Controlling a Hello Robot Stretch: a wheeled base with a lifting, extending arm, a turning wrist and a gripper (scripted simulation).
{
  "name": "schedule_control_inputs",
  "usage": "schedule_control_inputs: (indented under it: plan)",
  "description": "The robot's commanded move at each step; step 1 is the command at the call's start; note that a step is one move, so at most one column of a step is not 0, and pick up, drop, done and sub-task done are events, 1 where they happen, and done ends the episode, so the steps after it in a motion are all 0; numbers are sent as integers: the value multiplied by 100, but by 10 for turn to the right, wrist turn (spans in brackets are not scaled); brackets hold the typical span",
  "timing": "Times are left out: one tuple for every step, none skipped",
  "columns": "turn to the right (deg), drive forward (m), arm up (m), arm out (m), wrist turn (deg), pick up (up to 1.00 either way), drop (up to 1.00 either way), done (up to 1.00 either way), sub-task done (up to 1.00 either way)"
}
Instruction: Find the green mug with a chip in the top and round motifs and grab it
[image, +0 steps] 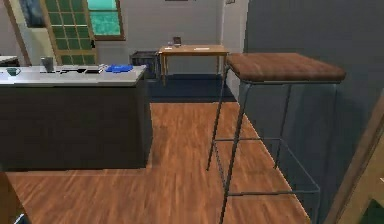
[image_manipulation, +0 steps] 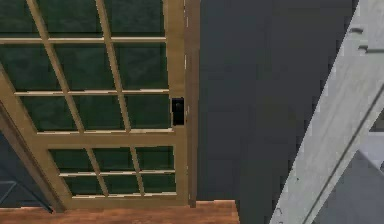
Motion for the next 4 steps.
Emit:
schedule_control_inputs:
  plan:
    - [0,10,0,0,0,0,0,0,0]
    - [-60,0,0,0,0,0,0,0,0]
    - [0,70,0,0,0,0,0,0,0]
    - [-450,0,0,0,0,0,0,0,0]
